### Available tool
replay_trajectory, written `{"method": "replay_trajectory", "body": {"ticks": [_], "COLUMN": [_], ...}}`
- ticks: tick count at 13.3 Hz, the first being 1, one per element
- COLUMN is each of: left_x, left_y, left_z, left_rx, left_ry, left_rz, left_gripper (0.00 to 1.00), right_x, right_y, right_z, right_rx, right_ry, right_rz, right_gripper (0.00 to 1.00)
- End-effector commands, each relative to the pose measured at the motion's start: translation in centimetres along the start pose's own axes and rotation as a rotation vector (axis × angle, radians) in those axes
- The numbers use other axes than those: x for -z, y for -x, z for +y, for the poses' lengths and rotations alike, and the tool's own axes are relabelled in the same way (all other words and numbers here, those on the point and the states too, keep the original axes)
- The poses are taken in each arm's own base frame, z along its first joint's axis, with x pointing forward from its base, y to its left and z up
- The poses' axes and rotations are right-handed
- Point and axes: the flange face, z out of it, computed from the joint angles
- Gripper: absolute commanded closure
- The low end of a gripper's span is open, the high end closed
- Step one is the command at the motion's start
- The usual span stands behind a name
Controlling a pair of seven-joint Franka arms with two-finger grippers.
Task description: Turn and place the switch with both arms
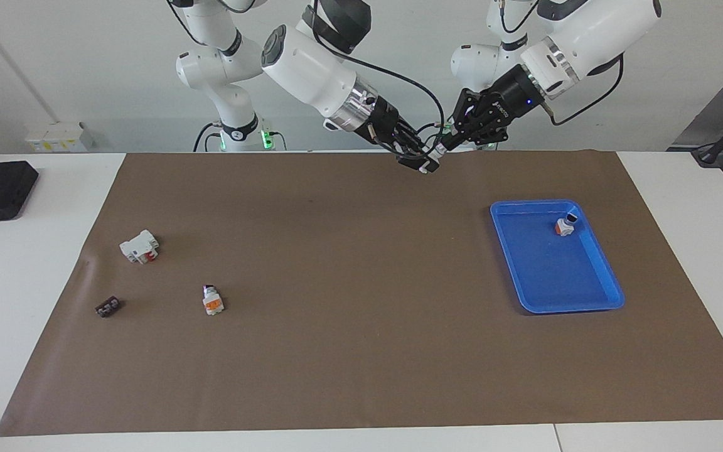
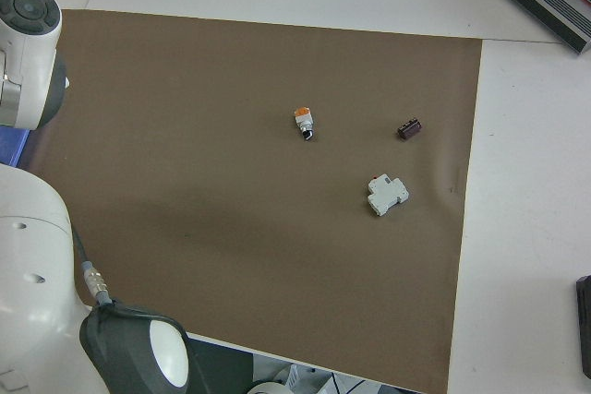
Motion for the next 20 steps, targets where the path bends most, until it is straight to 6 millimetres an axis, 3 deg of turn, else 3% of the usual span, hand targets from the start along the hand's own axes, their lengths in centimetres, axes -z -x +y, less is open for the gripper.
{"method": "replay_trajectory", "body": {"ticks": [1, 7, 16, 20], "left_x": [-1.1, -1.6, -1.5, -1.5], "left_y": [1.6, 1.7, 1.6, 1.6], "left_z": [0.7, 1.8, 1.8, 1.9], "left_rx": [0.094, 0.542, 1.200, 1.357], "left_ry": [0.005, 0.000, -0.007, -0.007], "left_rz": [-0.025, -0.023, -0.021, -0.020], "left_gripper": [1.00, 1.00, 1.00, 1.00], "right_x": [0.0, 0.0, 0.0, 0.0], "right_y": [1.2, 1.2, 1.2, 1.2], "right_z": [0.5, 0.5, 0.4, 0.5], "right_rx": [-0.008, -0.008, -0.009, -0.008], "right_ry": [-0.014, -0.014, -0.015, -0.014], "right_rz": [-0.026, -0.026, -0.026, -0.026], "right_gripper": [1.00, 1.00, 1.00, 1.00]}}
